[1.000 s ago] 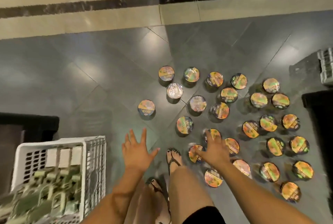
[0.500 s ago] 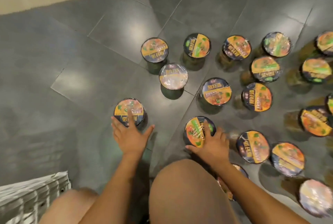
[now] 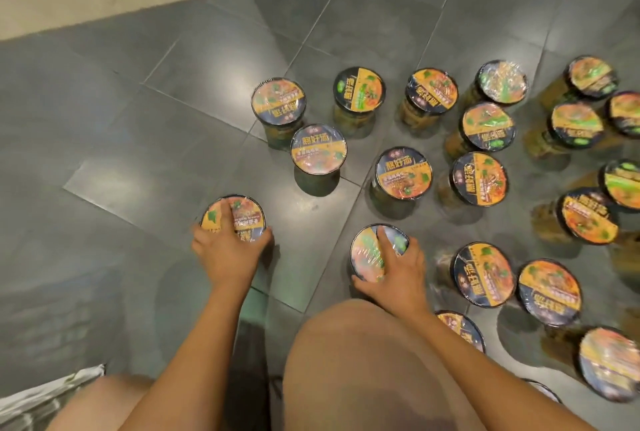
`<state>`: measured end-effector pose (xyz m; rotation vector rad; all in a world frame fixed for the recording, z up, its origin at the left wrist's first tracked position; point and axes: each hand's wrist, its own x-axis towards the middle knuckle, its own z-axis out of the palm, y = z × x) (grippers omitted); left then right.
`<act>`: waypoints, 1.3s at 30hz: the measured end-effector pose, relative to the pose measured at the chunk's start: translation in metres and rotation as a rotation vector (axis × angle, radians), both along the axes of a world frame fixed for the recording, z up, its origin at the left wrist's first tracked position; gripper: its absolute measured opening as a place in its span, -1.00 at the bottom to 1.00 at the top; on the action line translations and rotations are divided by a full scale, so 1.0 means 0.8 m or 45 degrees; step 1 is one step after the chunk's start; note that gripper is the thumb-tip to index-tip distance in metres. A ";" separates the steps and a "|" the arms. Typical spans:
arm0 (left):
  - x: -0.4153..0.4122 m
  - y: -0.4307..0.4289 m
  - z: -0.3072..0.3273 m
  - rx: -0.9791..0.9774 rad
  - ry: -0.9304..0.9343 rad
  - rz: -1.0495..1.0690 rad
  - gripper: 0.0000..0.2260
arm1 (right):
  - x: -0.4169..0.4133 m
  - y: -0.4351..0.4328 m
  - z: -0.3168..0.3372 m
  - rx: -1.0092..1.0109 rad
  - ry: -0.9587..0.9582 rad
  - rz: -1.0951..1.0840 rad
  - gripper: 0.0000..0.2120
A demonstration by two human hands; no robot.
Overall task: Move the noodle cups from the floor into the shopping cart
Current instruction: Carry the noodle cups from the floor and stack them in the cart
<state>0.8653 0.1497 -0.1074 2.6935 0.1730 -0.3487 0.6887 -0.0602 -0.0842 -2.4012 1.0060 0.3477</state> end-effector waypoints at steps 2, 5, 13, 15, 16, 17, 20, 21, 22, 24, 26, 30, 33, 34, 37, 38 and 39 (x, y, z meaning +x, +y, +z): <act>-0.003 -0.002 0.021 0.012 -0.007 -0.012 -0.15 | -0.003 -0.005 0.023 0.010 0.010 0.015 -0.01; -0.009 -0.004 0.077 -0.011 -0.012 -0.034 -0.17 | 0.002 -0.016 0.085 -0.059 0.049 0.090 0.00; -0.041 0.017 0.311 -0.048 -0.030 -0.003 -0.19 | 0.035 -0.025 0.295 -0.152 -0.013 0.157 0.01; -0.051 0.026 0.374 -0.046 0.002 -0.032 -0.18 | 0.040 -0.019 0.347 -0.127 -0.010 0.198 0.02; -0.057 0.030 0.406 -0.035 0.029 -0.051 -0.17 | 0.041 -0.015 0.373 -0.115 0.000 0.221 0.03; -0.063 0.034 0.438 -0.024 0.052 -0.067 -0.16 | 0.041 -0.012 0.400 -0.102 0.016 0.244 0.04; -0.086 0.045 0.533 -0.003 0.067 -0.113 -0.16 | 0.036 -0.002 0.485 -0.056 0.037 0.306 0.03; -0.095 0.048 0.564 0.006 0.073 -0.125 -0.16 | 0.033 0.001 0.517 -0.026 0.040 0.303 0.03; -0.103 0.050 0.595 0.009 0.084 -0.127 -0.16 | 0.029 0.004 0.549 0.018 0.043 0.281 0.03; -0.122 0.053 0.654 0.001 0.114 -0.106 -0.14 | 0.016 0.007 0.608 0.082 0.048 0.227 0.02; -0.139 0.053 0.711 0.014 0.153 -0.091 -0.12 | -0.001 0.007 0.660 0.089 0.010 0.203 0.01; -0.170 0.049 0.792 0.081 0.151 -0.134 -0.12 | -0.043 0.005 0.735 0.115 0.017 0.174 0.07; -0.195 0.042 0.822 0.117 0.107 -0.178 -0.11 | -0.074 -0.001 0.765 0.109 0.042 0.167 0.10; -0.204 0.039 0.828 0.133 0.100 -0.192 -0.10 | -0.084 -0.003 0.772 0.107 0.047 0.165 0.10; -0.229 0.034 0.843 0.139 0.130 -0.244 -0.11 | -0.112 -0.010 0.790 0.058 0.067 0.176 0.11; -0.236 0.034 0.848 0.126 0.144 -0.270 -0.12 | -0.123 -0.012 0.794 0.040 0.086 0.181 0.10; -0.243 0.034 0.852 0.118 0.150 -0.309 -0.13 | -0.135 -0.013 0.798 0.023 0.102 0.173 0.08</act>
